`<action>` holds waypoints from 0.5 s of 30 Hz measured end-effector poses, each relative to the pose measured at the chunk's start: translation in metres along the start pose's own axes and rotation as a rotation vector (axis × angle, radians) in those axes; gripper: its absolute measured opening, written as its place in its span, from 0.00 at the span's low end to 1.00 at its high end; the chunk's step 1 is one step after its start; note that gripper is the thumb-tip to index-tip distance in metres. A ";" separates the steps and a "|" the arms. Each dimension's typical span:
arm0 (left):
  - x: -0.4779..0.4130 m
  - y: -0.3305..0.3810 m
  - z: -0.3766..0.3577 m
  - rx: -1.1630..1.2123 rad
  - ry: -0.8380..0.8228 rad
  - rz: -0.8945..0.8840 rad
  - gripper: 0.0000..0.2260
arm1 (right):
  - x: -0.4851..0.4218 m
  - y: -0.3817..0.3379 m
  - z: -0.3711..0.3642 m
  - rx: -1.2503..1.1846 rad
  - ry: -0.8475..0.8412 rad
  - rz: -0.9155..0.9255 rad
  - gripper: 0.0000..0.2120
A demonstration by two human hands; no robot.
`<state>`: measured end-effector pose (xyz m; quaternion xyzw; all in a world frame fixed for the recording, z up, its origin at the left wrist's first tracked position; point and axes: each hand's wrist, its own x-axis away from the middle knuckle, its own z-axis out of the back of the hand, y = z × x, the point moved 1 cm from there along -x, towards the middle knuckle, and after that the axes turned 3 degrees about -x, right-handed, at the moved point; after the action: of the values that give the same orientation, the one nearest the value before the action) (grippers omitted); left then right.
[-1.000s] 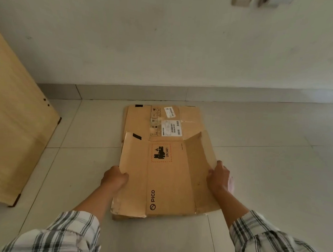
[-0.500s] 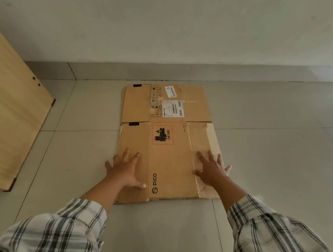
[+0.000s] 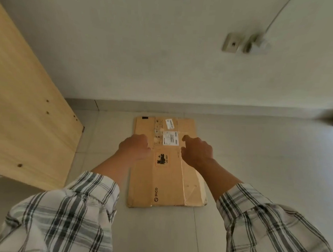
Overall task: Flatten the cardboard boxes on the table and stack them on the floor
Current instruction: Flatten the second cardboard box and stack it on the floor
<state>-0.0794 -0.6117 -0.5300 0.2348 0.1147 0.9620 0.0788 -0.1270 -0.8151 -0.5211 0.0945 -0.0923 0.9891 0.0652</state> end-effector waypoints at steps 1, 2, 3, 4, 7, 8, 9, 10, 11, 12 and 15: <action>0.018 0.008 0.037 0.009 0.035 0.004 0.05 | 0.005 -0.013 0.042 -0.008 0.019 0.003 0.16; 0.037 0.017 0.076 0.016 0.067 0.003 0.02 | 0.011 -0.026 0.085 -0.016 0.035 0.007 0.15; 0.057 0.026 0.114 0.027 0.094 0.007 0.03 | 0.017 -0.039 0.129 -0.026 0.052 0.014 0.14; 0.078 0.035 0.153 0.034 0.120 0.006 0.04 | 0.024 -0.054 0.172 -0.038 0.073 0.028 0.13; 0.139 0.058 0.268 0.044 0.202 -0.001 0.06 | 0.047 -0.098 0.300 -0.044 0.157 0.082 0.11; 0.159 0.065 0.304 0.046 0.231 -0.003 0.07 | 0.056 -0.113 0.340 -0.040 0.186 0.098 0.11; 0.178 0.070 0.339 0.049 0.263 -0.003 0.08 | 0.064 -0.128 0.377 -0.038 0.215 0.116 0.11; 0.196 0.073 0.372 0.054 0.294 -0.004 0.09 | 0.072 -0.144 0.412 -0.036 0.242 0.133 0.11; 0.213 0.074 0.402 0.062 0.325 -0.004 0.09 | 0.079 -0.160 0.443 -0.033 0.265 0.150 0.11; 0.230 0.074 0.432 0.069 0.359 -0.005 0.09 | 0.087 -0.176 0.473 -0.031 0.289 0.167 0.11; 0.275 0.061 0.507 0.081 0.456 -0.006 0.08 | 0.107 -0.227 0.543 -0.044 0.366 0.216 0.11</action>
<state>-0.0883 -0.5209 0.0432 0.0140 0.1687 0.9846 0.0443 -0.1025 -0.6874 0.0628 -0.0985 -0.1099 0.9888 -0.0236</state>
